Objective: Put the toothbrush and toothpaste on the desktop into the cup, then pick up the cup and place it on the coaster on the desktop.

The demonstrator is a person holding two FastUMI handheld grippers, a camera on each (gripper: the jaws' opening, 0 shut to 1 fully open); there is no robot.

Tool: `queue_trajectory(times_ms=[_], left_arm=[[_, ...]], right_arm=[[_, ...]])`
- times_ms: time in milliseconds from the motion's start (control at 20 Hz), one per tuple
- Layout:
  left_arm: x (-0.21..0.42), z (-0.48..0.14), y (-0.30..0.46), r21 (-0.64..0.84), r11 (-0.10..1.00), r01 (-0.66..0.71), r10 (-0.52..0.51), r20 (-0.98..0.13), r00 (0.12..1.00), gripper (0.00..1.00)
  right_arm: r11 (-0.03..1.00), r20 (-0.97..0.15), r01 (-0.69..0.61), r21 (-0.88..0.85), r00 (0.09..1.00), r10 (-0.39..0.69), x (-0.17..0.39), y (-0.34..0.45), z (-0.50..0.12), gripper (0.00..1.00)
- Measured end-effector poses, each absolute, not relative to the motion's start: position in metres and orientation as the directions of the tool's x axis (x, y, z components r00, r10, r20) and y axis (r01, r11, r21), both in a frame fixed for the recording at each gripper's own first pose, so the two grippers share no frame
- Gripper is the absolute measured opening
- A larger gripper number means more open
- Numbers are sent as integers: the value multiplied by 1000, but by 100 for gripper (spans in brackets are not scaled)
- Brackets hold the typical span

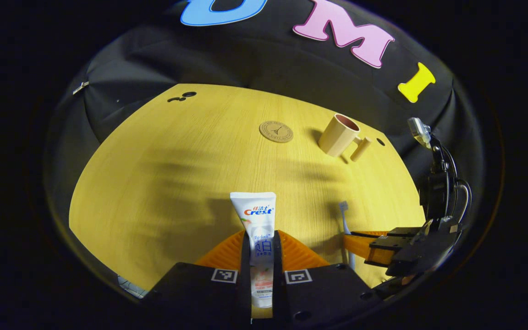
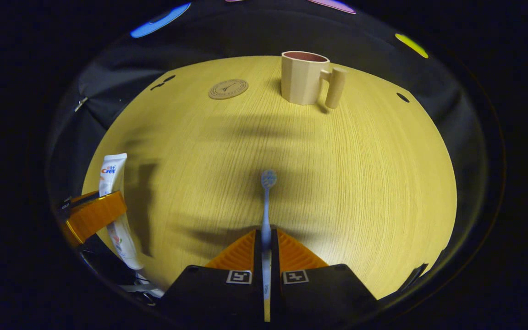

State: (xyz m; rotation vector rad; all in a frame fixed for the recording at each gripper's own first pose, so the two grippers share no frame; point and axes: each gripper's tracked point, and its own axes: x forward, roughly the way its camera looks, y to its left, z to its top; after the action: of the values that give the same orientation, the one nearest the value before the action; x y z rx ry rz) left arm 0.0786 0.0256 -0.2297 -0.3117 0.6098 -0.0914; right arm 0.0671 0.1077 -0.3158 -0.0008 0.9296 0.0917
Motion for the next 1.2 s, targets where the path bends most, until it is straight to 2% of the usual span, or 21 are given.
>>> queue_trajectory(times_ms=[50, 100, 150, 200, 250, 500, 850, 1200], left_arm=[[80, -223, 19, -342, 940, 14, -204, -527, 825, 19], [83, -216, 14, -367, 930, 33, -228, -502, 834, 23], [88, -207, 9, -386, 921, 50, -244, -473, 846, 23], [92, -197, 4, -402, 913, 71, -260, -439, 860, 19], [98, -183, -2, -419, 903, 98, -279, -397, 874, 23], [128, -105, -42, -469, 843, 264, -376, -162, 912, 23], [184, -7, -79, -484, 798, 359, -339, 133, 931, 23], [259, 13, -92, -442, 819, 366, -281, 248, 927, 23]], right_arm=[[995, -776, -91, 51, 623, 97, 69, 107, -307, 10], [993, -746, -102, 64, 655, 116, 71, 106, -298, 10], [990, -716, -116, 86, 683, 142, 74, 105, -287, 10], [985, -686, -129, 111, 707, 170, 74, 105, -276, 10], [979, -649, -145, 142, 733, 203, 76, 106, -264, 10], [965, -522, -166, 204, 815, 250, 86, 82, -211, 7], [949, -307, -171, 266, 918, 252, 124, 40, -131, 6], [933, -182, -169, 318, 955, 235, 164, 4, -107, 7]])
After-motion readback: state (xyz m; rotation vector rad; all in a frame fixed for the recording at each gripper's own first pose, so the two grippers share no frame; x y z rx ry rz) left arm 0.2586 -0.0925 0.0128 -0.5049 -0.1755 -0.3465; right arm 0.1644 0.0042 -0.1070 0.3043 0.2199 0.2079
